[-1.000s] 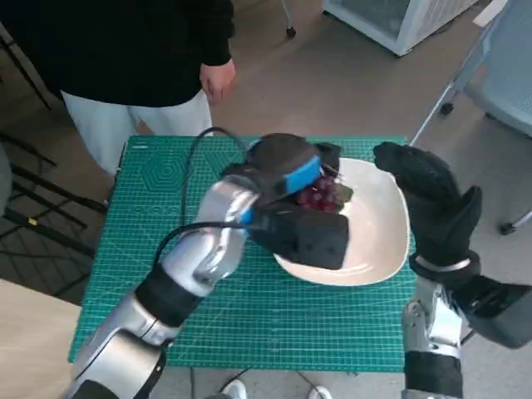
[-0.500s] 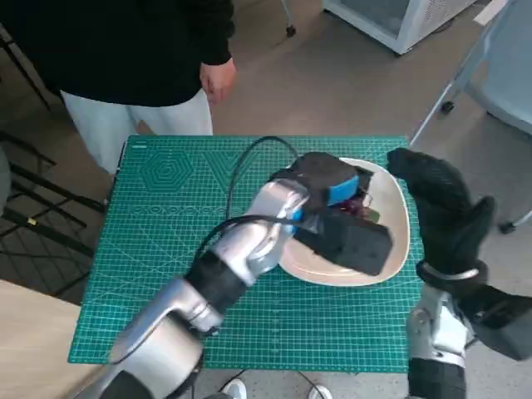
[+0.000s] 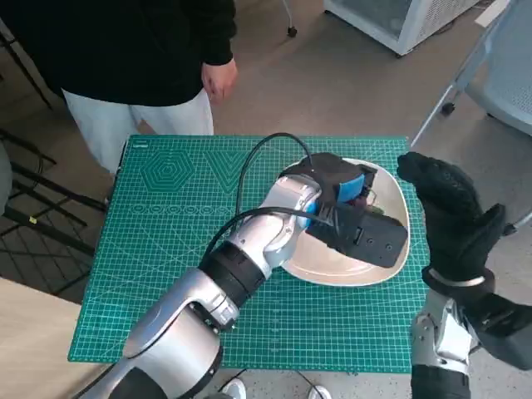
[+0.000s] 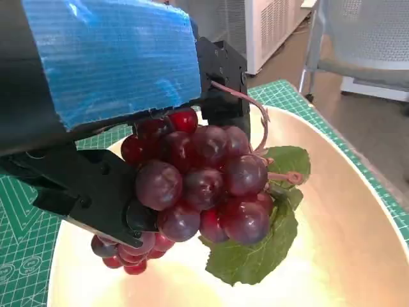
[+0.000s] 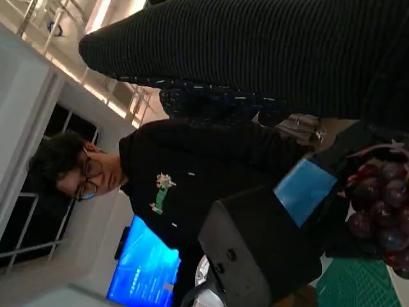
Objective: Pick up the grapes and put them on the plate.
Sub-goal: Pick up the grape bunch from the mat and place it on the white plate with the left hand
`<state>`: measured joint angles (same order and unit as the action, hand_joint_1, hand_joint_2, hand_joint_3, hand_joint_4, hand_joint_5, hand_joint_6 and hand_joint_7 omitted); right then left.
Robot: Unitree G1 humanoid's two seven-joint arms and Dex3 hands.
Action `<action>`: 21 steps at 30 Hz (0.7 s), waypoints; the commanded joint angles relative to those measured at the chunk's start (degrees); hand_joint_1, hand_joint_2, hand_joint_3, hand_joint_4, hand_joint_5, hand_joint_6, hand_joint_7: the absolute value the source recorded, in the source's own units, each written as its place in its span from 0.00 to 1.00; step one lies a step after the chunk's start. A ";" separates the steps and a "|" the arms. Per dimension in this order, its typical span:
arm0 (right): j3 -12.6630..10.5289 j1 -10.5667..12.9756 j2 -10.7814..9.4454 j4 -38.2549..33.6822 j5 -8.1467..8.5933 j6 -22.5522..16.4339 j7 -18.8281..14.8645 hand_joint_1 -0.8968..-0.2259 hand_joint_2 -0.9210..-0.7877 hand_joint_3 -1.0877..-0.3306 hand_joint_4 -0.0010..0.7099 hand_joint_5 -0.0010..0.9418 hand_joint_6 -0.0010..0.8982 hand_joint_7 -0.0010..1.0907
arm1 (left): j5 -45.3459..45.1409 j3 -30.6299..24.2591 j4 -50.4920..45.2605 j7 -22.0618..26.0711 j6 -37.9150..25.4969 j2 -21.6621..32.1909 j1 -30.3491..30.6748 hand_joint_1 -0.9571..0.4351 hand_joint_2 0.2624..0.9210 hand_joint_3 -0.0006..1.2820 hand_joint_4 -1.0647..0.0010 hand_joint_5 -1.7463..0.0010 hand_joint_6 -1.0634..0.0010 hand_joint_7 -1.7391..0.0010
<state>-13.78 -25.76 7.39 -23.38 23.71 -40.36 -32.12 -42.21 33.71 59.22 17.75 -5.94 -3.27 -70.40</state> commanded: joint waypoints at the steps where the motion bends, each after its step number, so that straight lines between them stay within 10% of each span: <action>1: 0.01 1.13 -0.25 -0.92 -0.65 -0.34 0.77 0.54 0.00 0.73 0.33 0.00 0.14 0.24 | 0.55 0.05 0.90 -1.90 1.20 -0.40 -1.03 0.69 1.00 0.33 0.68 0.06 0.80 0.15; 9: 0.48 1.12 -0.52 -0.75 -1.39 -0.54 1.62 0.56 0.00 0.72 0.33 0.00 0.15 0.23 | 1.48 -0.57 1.62 -3.99 3.19 0.04 -0.13 0.69 1.00 0.30 0.70 0.07 0.72 0.17; 13: 0.59 0.99 -0.56 -0.82 -1.79 -0.58 1.97 0.56 0.00 0.72 0.33 0.00 0.15 0.22 | 4.17 -2.31 1.86 -1.78 3.58 0.24 0.38 0.83 1.00 0.22 0.58 0.15 0.70 0.56; 16: 0.70 0.96 -0.59 -0.79 -2.00 -0.58 2.17 0.56 0.00 0.71 0.33 0.00 0.15 0.22 | 5.98 -3.17 1.82 0.43 3.44 0.53 0.70 0.69 0.92 0.14 0.71 0.47 0.78 0.84; 21: 0.87 0.92 -0.64 -0.75 -2.16 -0.45 2.31 0.56 0.00 0.71 0.33 0.00 0.16 0.22 | 6.11 -2.27 2.44 2.76 3.39 0.87 0.43 0.25 0.92 0.05 0.95 0.91 0.92 0.97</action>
<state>-13.20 -25.76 6.87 -23.49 22.06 -41.09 -30.41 -36.22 31.11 60.62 19.22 -2.72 -2.55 -70.13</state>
